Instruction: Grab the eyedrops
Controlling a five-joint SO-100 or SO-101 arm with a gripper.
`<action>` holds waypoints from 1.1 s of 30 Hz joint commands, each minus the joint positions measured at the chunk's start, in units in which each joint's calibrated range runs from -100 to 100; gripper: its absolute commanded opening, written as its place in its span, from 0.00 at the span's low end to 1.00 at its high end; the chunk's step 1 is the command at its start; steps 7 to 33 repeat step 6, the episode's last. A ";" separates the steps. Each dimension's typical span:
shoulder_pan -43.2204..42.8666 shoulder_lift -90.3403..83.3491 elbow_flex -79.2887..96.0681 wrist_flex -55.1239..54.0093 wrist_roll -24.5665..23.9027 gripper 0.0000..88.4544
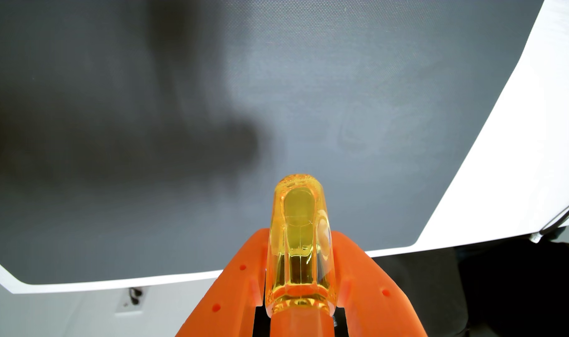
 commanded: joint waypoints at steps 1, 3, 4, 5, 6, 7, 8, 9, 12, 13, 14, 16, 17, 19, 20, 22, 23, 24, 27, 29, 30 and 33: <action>-0.17 -2.04 -0.55 -0.23 0.11 0.07; -0.17 -2.04 -0.55 -0.23 0.11 0.07; -0.17 -2.04 -0.55 -0.23 0.11 0.07; -0.17 -2.04 -0.55 -0.23 0.11 0.07; -0.17 -2.04 -0.55 -0.23 0.11 0.07; -0.17 -2.04 -0.55 -0.23 0.11 0.07; -0.17 -2.04 -0.55 -0.23 0.11 0.07; -0.17 -2.04 -0.55 -0.23 0.11 0.07; -0.17 -2.04 -0.55 -0.23 0.11 0.07; -0.17 -2.04 -0.55 -0.23 0.11 0.07; -0.17 -2.04 -0.55 -0.23 0.11 0.07; -0.17 -2.04 -0.55 -0.23 0.11 0.07; -0.17 -2.04 -0.55 -0.23 0.11 0.07; -0.17 -2.04 -0.55 -0.23 0.11 0.07; -0.17 -2.04 -0.55 -0.23 0.11 0.07; -0.17 -2.04 -0.55 -0.23 0.11 0.07; -0.17 -2.04 -0.55 -0.23 0.11 0.07; -0.17 -2.04 -0.55 -0.23 0.11 0.07; -0.17 -2.04 -0.55 -0.23 0.11 0.07; -0.17 -2.04 -0.55 -0.23 0.11 0.07; -0.17 -2.04 -0.55 -0.23 0.11 0.07; -0.17 -2.04 -0.55 -0.23 0.11 0.07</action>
